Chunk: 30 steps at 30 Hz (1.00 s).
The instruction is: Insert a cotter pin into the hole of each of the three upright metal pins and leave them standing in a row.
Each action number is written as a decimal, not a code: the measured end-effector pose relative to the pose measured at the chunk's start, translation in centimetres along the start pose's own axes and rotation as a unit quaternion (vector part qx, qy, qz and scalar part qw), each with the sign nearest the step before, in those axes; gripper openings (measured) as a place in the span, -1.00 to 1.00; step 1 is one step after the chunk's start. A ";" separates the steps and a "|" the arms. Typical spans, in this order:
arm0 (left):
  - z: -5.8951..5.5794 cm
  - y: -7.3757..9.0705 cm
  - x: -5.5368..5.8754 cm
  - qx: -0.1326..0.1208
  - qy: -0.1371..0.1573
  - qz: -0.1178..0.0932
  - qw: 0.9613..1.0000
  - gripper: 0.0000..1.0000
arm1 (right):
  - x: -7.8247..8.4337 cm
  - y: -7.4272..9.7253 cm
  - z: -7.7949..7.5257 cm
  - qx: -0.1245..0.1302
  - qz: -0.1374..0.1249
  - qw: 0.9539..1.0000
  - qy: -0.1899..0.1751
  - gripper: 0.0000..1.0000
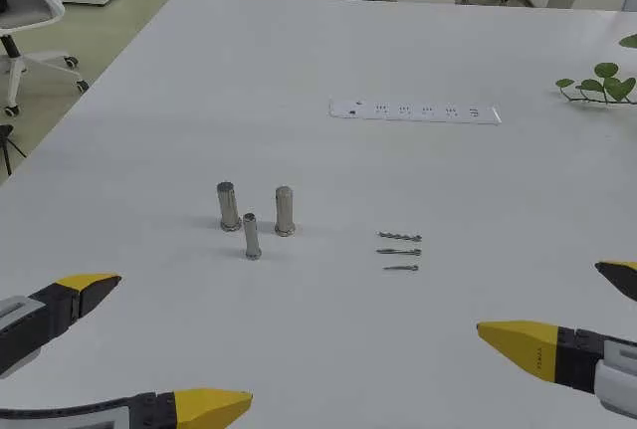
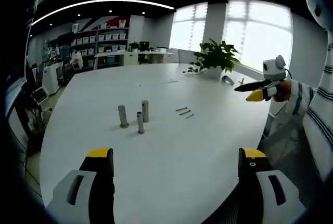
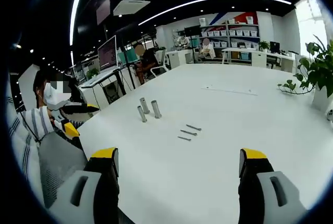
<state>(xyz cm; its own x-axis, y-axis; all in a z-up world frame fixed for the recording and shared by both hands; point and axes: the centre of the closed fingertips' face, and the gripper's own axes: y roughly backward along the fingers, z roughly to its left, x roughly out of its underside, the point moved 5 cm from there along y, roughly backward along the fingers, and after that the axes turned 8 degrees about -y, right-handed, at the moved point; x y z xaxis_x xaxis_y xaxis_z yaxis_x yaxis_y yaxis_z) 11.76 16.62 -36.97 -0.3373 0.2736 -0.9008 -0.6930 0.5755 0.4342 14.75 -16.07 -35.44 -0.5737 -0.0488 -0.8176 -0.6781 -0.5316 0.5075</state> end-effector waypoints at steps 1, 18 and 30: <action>0.1 0.0 0.0 -0.002 -0.001 0.000 1.000 0.98 | 0.0 0.0 0.0 0.000 0.000 1.000 0.000 0.90; 0.4 0.0 0.0 -0.009 -0.008 0.010 1.000 0.98 | 0.1 0.0 0.2 -0.001 0.007 1.000 0.003 0.90; 1.2 0.0 -1.2 -0.024 0.018 -0.032 0.999 0.98 | 0.1 0.1 -0.1 0.004 0.007 1.000 0.000 0.89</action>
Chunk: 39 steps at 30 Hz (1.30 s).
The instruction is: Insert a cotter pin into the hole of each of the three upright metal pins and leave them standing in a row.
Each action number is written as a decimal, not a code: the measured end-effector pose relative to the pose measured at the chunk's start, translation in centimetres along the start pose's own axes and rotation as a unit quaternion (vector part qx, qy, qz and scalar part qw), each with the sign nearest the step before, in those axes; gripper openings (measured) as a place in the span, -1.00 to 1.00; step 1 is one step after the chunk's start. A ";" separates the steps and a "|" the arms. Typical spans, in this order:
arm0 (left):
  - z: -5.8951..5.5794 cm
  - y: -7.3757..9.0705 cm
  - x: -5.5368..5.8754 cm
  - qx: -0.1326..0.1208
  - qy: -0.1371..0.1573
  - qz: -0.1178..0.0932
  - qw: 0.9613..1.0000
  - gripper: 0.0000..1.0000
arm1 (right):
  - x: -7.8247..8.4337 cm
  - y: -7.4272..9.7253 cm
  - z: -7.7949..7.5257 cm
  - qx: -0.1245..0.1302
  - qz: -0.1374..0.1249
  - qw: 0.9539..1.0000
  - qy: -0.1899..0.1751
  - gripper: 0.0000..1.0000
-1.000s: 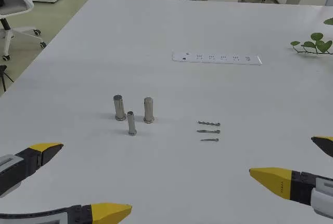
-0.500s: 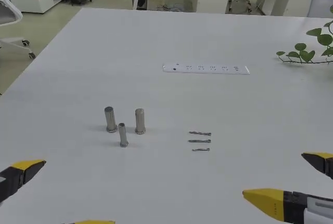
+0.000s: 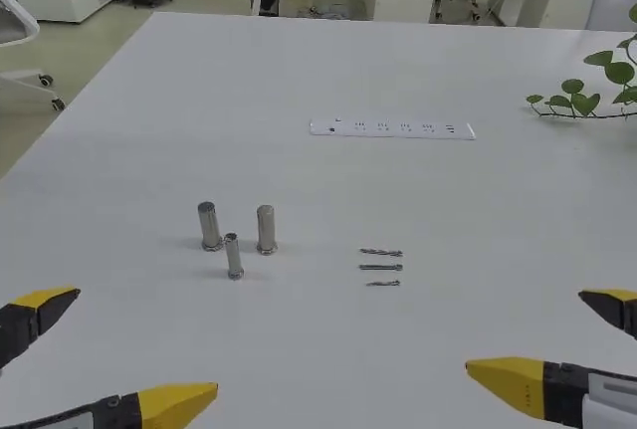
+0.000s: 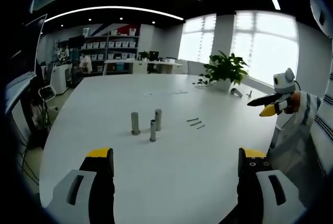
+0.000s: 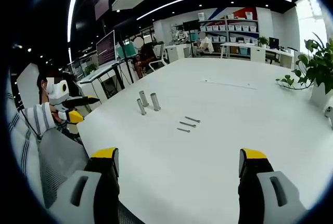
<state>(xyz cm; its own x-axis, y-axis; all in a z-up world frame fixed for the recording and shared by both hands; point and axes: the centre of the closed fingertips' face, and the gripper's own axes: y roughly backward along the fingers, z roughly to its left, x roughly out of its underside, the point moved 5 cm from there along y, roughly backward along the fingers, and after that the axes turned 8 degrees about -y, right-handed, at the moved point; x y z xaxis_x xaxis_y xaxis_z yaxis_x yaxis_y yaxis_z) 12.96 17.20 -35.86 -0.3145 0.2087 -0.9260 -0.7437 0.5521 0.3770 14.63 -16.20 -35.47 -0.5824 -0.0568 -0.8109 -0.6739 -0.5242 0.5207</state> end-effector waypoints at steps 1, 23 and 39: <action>0.1 0.0 0.0 -0.002 -0.002 0.001 1.000 0.98 | 0.0 0.0 0.0 0.000 0.000 1.000 0.000 0.89; 0.6 0.1 0.7 -0.006 -0.019 0.023 1.000 0.98 | -0.2 -0.1 0.0 0.005 -0.004 1.000 0.001 0.88; 0.6 -0.4 0.7 0.009 -0.003 0.027 1.000 0.98 | 0.0 -0.6 -0.2 0.001 0.004 1.000 -0.005 0.87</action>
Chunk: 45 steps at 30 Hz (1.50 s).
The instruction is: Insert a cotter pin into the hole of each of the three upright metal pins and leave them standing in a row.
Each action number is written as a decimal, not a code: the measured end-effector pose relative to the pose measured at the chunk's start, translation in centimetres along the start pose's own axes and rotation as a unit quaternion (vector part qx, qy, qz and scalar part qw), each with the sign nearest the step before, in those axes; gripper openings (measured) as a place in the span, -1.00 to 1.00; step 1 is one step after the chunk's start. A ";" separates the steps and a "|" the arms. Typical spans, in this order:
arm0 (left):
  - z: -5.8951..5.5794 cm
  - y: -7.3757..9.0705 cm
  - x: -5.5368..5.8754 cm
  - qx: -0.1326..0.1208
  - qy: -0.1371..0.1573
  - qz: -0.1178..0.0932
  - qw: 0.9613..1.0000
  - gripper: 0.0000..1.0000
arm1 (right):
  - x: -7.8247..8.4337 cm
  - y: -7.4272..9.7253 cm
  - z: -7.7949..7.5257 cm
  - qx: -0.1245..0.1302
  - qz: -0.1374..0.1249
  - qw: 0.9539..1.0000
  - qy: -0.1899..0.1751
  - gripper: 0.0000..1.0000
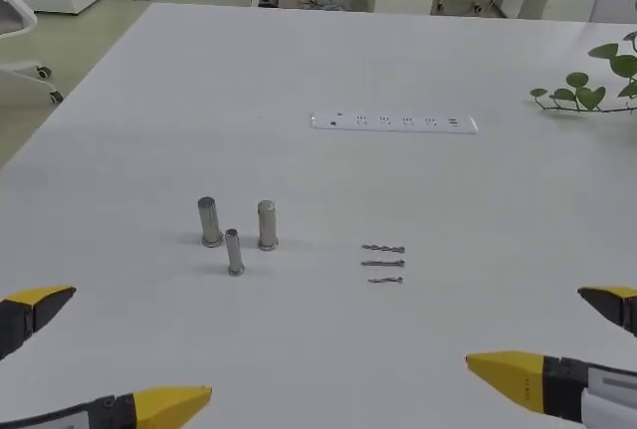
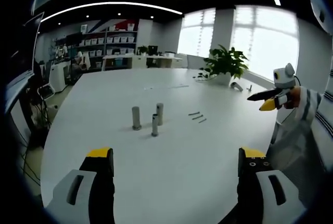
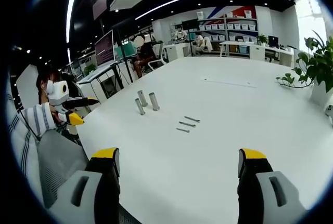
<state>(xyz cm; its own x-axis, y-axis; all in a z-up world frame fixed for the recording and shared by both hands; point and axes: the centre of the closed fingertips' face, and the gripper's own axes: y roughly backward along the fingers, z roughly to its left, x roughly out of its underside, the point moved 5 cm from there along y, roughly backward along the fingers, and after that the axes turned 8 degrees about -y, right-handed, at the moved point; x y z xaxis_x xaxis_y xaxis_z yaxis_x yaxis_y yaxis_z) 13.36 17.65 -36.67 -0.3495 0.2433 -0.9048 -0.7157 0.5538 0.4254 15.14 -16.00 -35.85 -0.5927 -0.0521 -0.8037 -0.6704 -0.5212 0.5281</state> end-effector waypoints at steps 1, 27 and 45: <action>0.0 0.0 0.0 0.001 0.000 0.001 1.000 0.98 | 0.0 0.0 0.0 0.000 0.000 1.000 0.000 0.87; 1.8 -0.1 -0.3 -0.002 0.002 0.014 1.000 0.89 | -1.6 -0.4 -0.3 0.003 -0.009 1.000 0.002 0.86; 3.6 -3.1 -1.7 0.011 -0.025 0.019 0.999 0.72 | -0.9 -0.4 -0.5 0.010 0.002 1.000 -0.005 0.83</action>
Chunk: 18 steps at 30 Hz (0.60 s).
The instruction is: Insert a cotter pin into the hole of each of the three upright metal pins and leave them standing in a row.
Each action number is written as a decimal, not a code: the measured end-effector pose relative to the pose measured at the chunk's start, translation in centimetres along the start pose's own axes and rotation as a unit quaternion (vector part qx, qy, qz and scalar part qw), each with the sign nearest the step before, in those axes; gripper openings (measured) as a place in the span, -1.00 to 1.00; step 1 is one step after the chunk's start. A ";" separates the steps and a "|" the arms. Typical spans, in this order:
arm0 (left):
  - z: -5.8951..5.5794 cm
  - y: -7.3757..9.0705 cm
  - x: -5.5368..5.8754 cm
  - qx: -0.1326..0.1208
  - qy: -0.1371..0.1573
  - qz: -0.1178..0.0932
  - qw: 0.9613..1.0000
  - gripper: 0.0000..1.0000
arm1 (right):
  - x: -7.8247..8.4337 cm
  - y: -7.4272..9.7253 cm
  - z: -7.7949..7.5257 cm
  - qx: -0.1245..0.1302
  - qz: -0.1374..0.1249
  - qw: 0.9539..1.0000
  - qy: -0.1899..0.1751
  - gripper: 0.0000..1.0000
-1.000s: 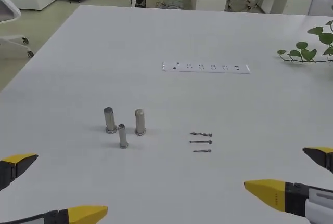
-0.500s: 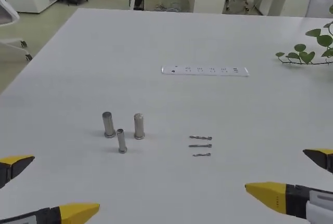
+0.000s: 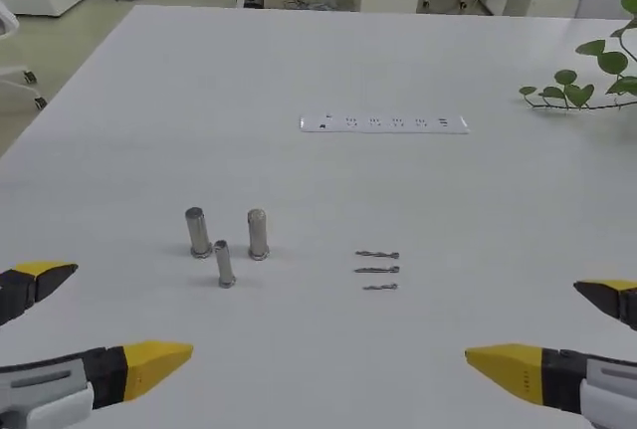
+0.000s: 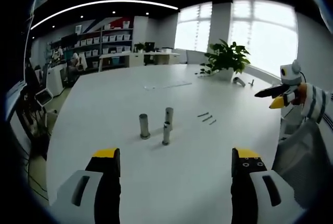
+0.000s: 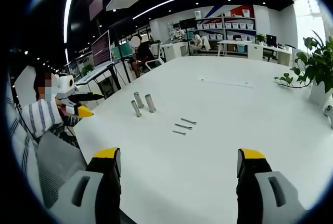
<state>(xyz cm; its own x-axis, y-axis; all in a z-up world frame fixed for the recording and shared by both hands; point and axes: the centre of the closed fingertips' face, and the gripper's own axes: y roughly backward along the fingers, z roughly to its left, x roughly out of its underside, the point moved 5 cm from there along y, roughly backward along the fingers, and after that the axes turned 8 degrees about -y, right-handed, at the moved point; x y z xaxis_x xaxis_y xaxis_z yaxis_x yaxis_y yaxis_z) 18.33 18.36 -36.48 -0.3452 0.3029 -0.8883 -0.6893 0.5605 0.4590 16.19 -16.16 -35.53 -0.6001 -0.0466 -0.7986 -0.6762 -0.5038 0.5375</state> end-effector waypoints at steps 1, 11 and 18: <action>0.1 -0.3 -0.1 0.001 -0.003 0.001 1.000 0.69 | 0.0 0.0 0.0 0.001 0.000 1.000 0.000 0.83; 0.6 -2.4 -0.4 0.020 -0.009 0.002 1.000 0.48 | 0.2 0.1 -0.3 0.008 0.005 1.000 -0.004 0.83; 1.3 -4.0 -0.6 0.029 -0.017 0.004 0.999 0.24 | 0.3 0.0 -0.4 0.011 0.009 1.000 -0.004 0.82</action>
<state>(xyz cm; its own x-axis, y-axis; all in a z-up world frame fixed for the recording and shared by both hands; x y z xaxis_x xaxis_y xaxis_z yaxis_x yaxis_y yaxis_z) 22.11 16.89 -37.78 -0.3282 0.3338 -0.8836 -0.6478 0.6013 0.4678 16.15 -16.48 -35.91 -0.6163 -0.0481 -0.7861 -0.6739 -0.4843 0.5579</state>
